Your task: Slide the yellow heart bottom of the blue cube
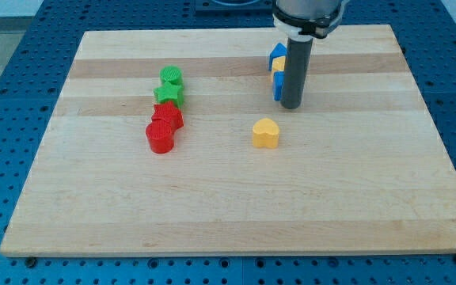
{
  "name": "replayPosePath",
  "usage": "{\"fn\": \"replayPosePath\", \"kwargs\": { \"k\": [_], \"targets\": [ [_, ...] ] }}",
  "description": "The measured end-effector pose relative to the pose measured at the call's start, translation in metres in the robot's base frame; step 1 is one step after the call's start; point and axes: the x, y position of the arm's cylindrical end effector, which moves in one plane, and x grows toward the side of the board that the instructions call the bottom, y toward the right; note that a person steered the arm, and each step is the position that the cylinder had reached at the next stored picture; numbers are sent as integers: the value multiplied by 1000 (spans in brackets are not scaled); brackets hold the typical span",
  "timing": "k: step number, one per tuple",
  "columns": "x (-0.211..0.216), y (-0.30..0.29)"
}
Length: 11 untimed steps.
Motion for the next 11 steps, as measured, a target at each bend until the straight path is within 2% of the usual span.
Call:
{"fn": "replayPosePath", "kwargs": {
  "k": [2,4,5,6,8,10,11],
  "targets": [
    [48,0],
    [115,-3],
    [129,-29],
    [127,-52],
    [97,-75],
    [78,-71],
    [78,-51]
  ]
}}
